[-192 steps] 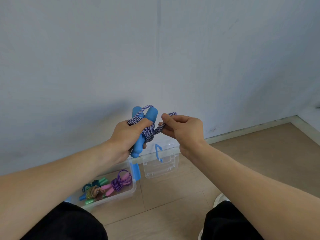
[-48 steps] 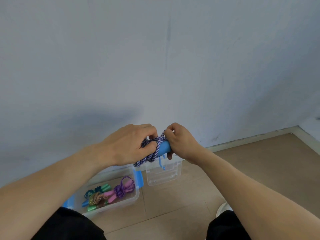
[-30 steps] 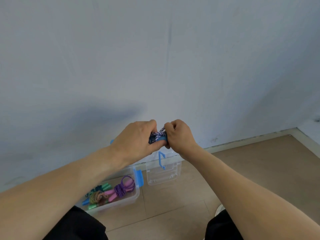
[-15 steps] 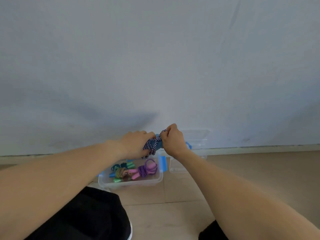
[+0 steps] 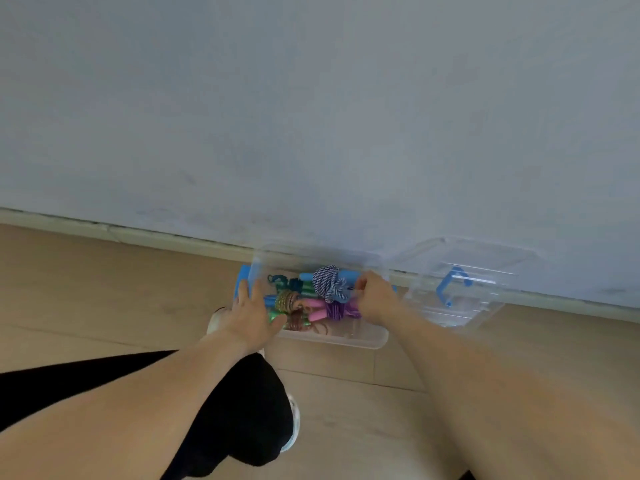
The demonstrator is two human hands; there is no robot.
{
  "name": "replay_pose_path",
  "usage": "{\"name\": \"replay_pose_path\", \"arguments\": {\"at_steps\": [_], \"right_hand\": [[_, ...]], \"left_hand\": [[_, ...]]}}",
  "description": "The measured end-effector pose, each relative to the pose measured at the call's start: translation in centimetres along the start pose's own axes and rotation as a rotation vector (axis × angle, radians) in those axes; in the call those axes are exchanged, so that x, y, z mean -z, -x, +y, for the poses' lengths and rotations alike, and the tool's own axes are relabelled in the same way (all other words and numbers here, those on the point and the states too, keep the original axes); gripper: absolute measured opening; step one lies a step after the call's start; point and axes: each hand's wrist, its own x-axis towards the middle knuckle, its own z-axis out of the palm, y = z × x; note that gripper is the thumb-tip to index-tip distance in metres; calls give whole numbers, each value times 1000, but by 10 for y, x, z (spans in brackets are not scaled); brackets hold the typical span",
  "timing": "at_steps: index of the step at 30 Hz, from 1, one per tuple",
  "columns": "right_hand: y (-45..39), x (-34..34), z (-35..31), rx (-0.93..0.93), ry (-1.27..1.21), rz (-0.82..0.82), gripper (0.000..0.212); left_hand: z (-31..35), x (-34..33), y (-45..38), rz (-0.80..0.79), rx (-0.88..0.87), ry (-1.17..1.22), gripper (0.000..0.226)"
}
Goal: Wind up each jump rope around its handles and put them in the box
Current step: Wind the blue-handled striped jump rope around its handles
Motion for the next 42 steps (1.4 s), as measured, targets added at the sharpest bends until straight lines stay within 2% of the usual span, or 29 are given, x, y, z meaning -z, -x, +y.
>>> {"name": "replay_pose_path", "arguments": {"at_steps": [2,4,6,9,11,13,16,20,23,26,29,32,35,37,39,42], "right_hand": [[-7,10,-2,38,64,113,27],[-11,31,-8,92,41,365,22],[-15,49,-7,180,168,563,22],[-12,52,11,304,350,715,33],[-6,56,19,283,365,821,42],[1,63,28,211,472,813,56],[16,61,39,113,689,657,79],[25,68,42,24,596,677,85],[26,95,59,-213,540,722,87],[22,115,94,-299,516,608,85],[16,118,115,-272,450,514,70],[13,109,120,-200,667,361,32],[24,76,138,-168,594,64,28],[39,44,159,-241,442,22,36],[55,19,178,-331,336,87,44],[70,-7,215,-477,154,127,57]], "left_hand": [[3,-7,-9,10,18,48,102],[7,-15,-17,38,32,63,110],[9,-21,-20,54,69,51,111],[12,-22,-21,53,99,41,111],[14,-22,-21,55,115,13,108],[15,-22,-22,71,138,36,105],[17,-21,-25,144,169,167,104],[27,-11,-26,158,227,288,95],[40,-6,-20,306,274,242,76],[60,-8,-14,464,58,211,66],[101,-6,-7,490,-171,349,39],[159,-14,6,218,-338,477,17],[208,-42,15,-80,-291,509,20],[220,-86,16,-313,-171,428,26],[216,-133,23,-515,-12,421,31],[185,-209,22,-552,317,457,56]]}}
